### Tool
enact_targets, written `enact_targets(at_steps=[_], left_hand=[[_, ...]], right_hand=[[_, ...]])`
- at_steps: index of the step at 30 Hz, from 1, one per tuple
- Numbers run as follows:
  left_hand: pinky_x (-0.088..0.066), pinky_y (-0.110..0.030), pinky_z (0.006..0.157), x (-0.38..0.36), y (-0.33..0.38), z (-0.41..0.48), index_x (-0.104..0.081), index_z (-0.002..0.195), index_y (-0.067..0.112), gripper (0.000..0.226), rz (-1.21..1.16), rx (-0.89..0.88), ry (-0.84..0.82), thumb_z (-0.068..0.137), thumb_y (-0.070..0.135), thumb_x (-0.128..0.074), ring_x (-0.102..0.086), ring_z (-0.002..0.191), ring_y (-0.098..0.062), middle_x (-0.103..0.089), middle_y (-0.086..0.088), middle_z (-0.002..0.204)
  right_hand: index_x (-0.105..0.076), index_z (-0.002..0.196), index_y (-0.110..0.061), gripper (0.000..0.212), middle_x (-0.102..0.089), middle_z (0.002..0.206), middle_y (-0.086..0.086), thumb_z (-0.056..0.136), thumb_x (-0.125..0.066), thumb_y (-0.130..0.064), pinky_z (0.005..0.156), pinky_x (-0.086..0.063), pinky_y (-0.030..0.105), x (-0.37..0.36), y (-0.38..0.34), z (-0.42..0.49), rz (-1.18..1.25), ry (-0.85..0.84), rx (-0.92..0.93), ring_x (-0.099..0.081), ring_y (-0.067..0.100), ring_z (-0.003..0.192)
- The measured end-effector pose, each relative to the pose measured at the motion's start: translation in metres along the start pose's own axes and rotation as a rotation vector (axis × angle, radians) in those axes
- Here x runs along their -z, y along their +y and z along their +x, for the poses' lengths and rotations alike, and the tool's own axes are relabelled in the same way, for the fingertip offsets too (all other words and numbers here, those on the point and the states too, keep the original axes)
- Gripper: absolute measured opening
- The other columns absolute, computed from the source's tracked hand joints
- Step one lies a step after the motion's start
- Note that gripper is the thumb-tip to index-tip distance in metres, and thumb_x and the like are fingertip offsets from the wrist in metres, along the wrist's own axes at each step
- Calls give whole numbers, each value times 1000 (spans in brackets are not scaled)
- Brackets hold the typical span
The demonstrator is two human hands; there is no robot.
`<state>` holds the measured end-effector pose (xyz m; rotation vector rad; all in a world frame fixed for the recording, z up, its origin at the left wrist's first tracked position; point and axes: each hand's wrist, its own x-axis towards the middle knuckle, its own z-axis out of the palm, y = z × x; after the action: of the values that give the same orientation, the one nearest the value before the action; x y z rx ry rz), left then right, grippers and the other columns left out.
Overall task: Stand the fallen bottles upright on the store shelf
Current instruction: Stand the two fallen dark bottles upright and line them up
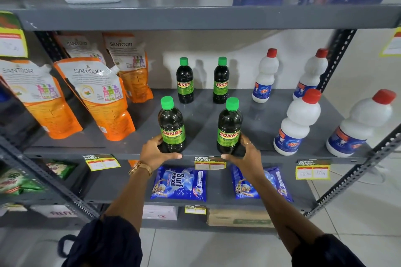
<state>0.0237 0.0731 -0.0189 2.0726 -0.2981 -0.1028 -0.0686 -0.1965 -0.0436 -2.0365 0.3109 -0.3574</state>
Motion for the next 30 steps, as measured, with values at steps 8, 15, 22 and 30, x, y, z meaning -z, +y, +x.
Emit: enact_targets(at_steps=[8,15,22,30], left_hand=[[-30,-50,110,-11,-9,-9,-27,142,19,116,53,50,183,48,46,-89,-39,130,-27,-47,-5,140],[-20,-48,114,-96,-12,-86,-5,148,12,97,254,-162,309,79,63,-50,-7,144,-26,-10,-14,157],[-23,-38,109,-137,2,-92,-7,147,20,80,431,-385,88,86,59,-41,-6,144,-23,-7,-4,156],[-15,-42,117,-122,52,-83,-19,145,11,71,432,-702,155,89,39,-52,-8,145,-26,-15,-9,155]], right_hand=[[-54,122,-20,67,-54,120,-3,64,-77,-44,90,-48,28,38,16,-52,103,457,32,-54,19,112],[-28,146,-14,98,-46,143,1,67,-85,-27,111,-28,36,95,42,-37,67,464,-108,-39,24,135],[-50,122,-3,62,-63,114,12,68,-81,-4,63,-39,-1,120,49,-15,46,241,-101,-58,22,97],[-50,124,-9,64,-63,123,13,68,-82,-12,84,-44,29,122,59,-13,24,187,-112,-60,24,106]])
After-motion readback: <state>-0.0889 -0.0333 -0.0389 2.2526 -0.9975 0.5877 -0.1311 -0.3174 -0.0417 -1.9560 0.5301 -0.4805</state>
